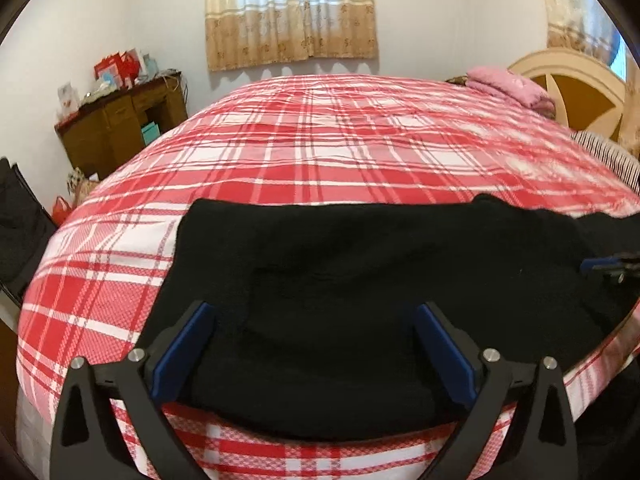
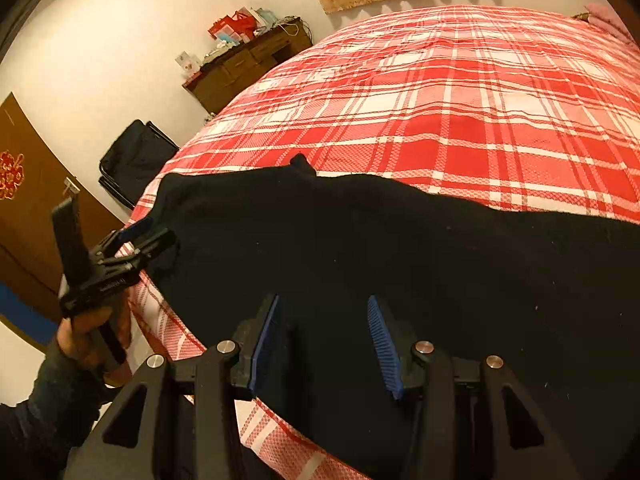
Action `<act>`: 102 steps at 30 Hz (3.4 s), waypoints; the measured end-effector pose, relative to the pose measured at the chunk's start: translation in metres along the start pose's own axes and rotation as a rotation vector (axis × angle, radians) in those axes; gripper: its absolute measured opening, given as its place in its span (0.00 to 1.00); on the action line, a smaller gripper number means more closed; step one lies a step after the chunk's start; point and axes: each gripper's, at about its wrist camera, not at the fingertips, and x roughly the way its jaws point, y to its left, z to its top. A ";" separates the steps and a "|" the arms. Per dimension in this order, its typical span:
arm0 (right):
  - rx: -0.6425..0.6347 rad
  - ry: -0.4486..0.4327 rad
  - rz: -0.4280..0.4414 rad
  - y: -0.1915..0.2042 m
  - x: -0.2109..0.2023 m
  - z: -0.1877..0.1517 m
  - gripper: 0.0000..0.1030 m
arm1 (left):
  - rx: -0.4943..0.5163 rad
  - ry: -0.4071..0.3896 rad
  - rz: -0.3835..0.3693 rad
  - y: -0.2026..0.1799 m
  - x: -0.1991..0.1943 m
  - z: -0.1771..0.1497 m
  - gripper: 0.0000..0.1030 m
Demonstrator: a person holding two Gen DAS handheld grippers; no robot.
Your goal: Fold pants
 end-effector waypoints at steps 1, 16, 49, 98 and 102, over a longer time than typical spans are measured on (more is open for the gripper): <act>0.000 -0.004 -0.003 0.000 -0.003 0.000 0.46 | 0.003 0.001 0.007 -0.001 0.000 0.000 1.00; 0.091 -0.110 -0.089 -0.043 -0.061 -0.006 0.60 | -0.117 -0.052 0.031 0.029 -0.007 0.002 1.00; 0.605 -0.522 -0.534 -0.259 -0.354 -0.159 0.08 | -0.137 -0.014 0.130 0.041 0.014 -0.004 1.00; 0.820 -0.661 -0.298 -0.279 -0.351 -0.158 0.12 | -0.136 -0.049 0.136 0.041 0.014 -0.008 1.00; 0.741 -0.701 -0.290 -0.264 -0.358 -0.151 0.11 | -0.135 -0.051 0.138 0.040 0.014 -0.008 1.00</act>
